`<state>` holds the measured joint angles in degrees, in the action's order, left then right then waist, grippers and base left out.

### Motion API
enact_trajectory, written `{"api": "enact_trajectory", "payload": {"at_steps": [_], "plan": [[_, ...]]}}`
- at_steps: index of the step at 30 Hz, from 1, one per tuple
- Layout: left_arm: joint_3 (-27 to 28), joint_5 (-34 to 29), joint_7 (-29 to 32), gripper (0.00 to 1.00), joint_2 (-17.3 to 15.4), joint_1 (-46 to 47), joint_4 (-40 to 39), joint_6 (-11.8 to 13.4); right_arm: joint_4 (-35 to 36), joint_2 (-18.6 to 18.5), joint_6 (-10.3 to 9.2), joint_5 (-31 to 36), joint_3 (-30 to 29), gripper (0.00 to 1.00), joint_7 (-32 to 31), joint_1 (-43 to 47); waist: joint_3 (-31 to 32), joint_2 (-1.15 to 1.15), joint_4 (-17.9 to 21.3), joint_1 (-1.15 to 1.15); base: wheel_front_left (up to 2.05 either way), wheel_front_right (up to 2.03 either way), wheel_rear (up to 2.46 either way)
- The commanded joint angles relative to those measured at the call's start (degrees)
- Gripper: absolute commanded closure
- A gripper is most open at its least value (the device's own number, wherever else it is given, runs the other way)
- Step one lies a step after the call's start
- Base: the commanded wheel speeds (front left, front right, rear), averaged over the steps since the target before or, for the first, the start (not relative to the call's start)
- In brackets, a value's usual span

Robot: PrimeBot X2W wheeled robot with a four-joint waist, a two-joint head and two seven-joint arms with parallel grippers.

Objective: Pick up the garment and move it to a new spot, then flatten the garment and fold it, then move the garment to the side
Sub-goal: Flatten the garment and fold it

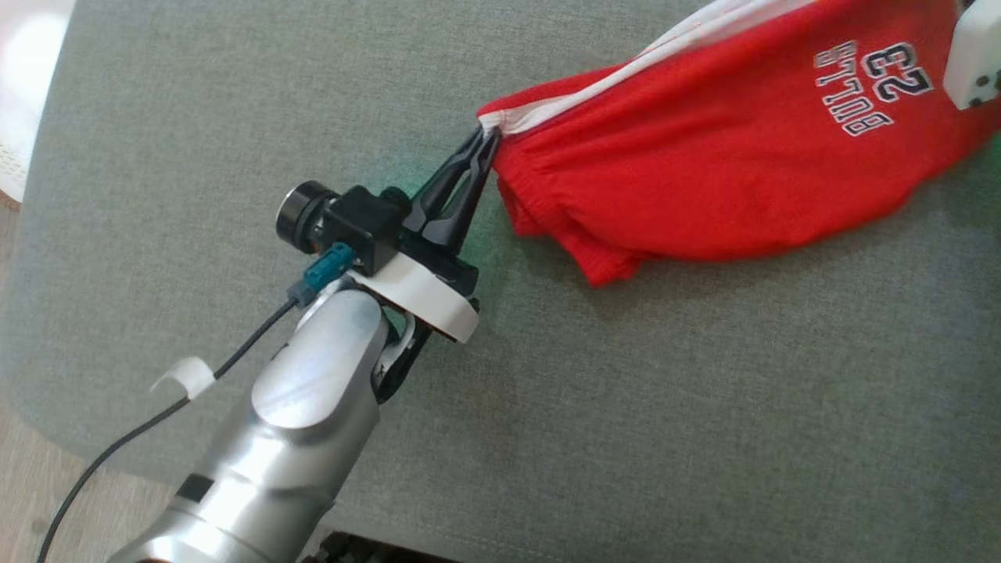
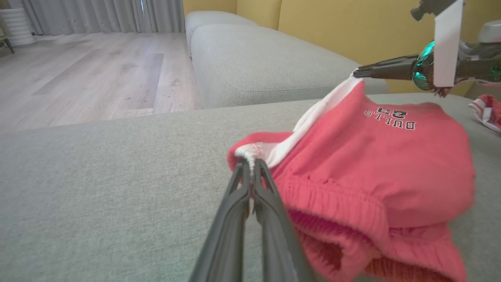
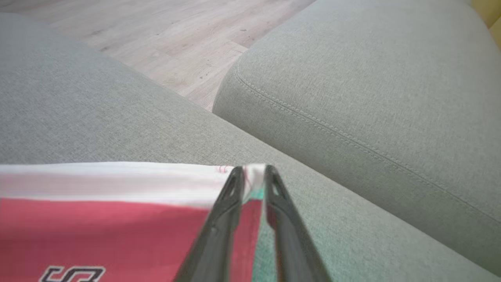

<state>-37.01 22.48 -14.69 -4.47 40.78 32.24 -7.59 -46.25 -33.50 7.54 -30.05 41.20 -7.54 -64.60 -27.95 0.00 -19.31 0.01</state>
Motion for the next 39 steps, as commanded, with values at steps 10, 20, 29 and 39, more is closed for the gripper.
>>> {"api": "enact_trajectory", "payload": {"at_steps": [10,20,29,39], "plan": [[9.1,-1.1,-0.3,0.00,-1.1,-0.7,-2.6,0.3,-2.3,-0.4,-0.05,-3.8,0.2,0.00,8.3,-1.5,3.1,0.00,3.0,-0.01,0.00,0.00,0.00],[20.7,-2.8,-0.3,0.00,-0.9,-7.9,-12.1,1.7,-0.2,3.6,-0.05,-6.3,-4.7,0.00,20.2,4.9,11.1,0.00,8.3,-0.01,0.00,0.00,0.00],[27.0,-4.3,-0.3,0.00,0.3,-17.1,-18.1,1.9,5.7,10.8,-0.05,-2.9,-16.2,0.00,22.4,18.4,18.3,0.00,12.3,-0.01,0.00,0.00,0.00],[28.4,-6.7,-0.3,0.00,1.2,-27.9,-20.1,1.3,17.3,23.3,-0.05,7.8,-31.6,0.00,22.5,39.4,23.6,0.00,14.5,-0.01,0.00,0.00,0.00]]}}
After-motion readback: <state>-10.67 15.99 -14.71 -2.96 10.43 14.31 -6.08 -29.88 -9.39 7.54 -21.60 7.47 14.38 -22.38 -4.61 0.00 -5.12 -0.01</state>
